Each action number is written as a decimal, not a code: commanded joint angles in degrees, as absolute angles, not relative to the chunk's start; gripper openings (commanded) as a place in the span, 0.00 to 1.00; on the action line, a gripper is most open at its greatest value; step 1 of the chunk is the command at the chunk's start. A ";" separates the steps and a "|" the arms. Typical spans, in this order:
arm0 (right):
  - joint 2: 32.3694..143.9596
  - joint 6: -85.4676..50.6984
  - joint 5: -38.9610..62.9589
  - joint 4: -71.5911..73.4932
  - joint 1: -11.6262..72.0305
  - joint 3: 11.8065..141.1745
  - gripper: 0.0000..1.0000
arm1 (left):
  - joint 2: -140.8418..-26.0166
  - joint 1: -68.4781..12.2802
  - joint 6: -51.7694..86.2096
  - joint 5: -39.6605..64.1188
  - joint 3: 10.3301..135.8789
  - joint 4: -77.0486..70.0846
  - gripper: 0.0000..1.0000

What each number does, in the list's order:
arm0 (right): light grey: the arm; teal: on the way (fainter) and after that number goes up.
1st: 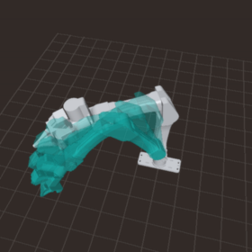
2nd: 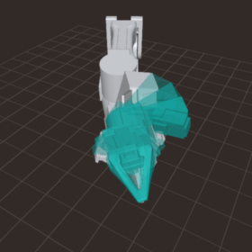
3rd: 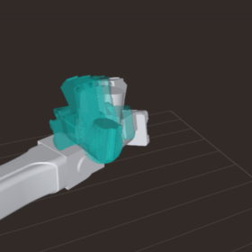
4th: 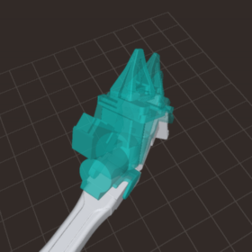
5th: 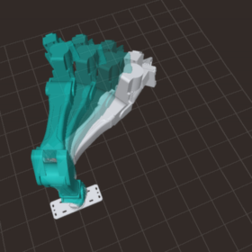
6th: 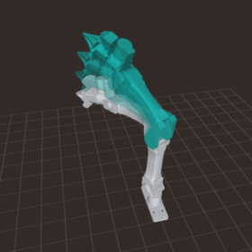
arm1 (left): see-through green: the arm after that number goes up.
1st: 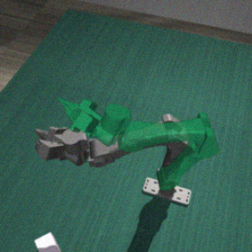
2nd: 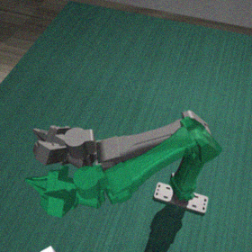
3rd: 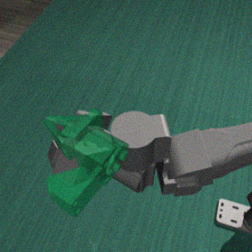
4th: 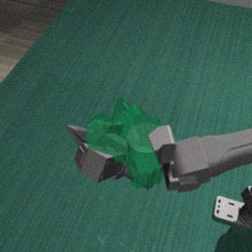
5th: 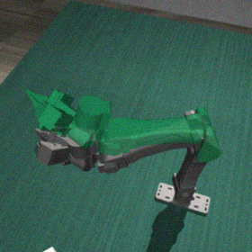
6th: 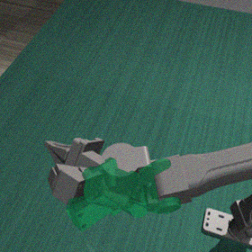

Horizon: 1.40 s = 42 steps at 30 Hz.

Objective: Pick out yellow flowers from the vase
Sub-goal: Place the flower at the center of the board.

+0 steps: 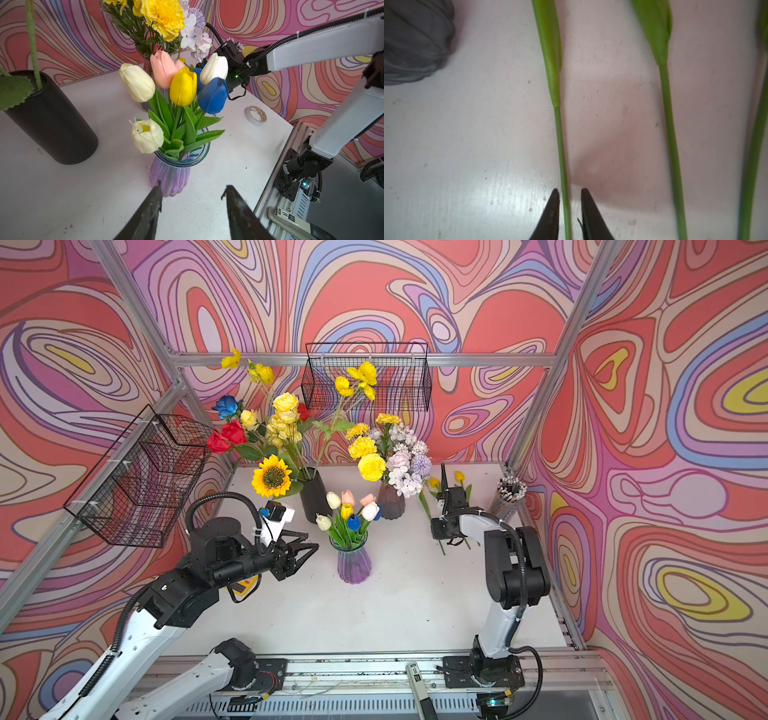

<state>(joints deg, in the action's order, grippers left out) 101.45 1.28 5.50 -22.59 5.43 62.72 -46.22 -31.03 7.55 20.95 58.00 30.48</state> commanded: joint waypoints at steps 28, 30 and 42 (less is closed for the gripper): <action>70.13 -2.65 1.36 -13.07 5.28 54.02 0.44 | -60.66 -42.52 -2.54 0.35 55.93 18.03 0.24; 69.57 -2.97 1.25 -12.28 5.36 53.28 0.44 | -61.41 -42.54 -2.60 0.28 55.10 15.88 0.25; 67.70 -3.00 1.57 -11.26 5.36 51.44 0.44 | -65.12 -43.15 -3.27 -4.47 54.80 11.89 0.26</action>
<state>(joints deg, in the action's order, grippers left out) 68.93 -2.92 1.26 -12.34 5.43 52.47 -64.36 -42.78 -1.98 -2.07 54.72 13.52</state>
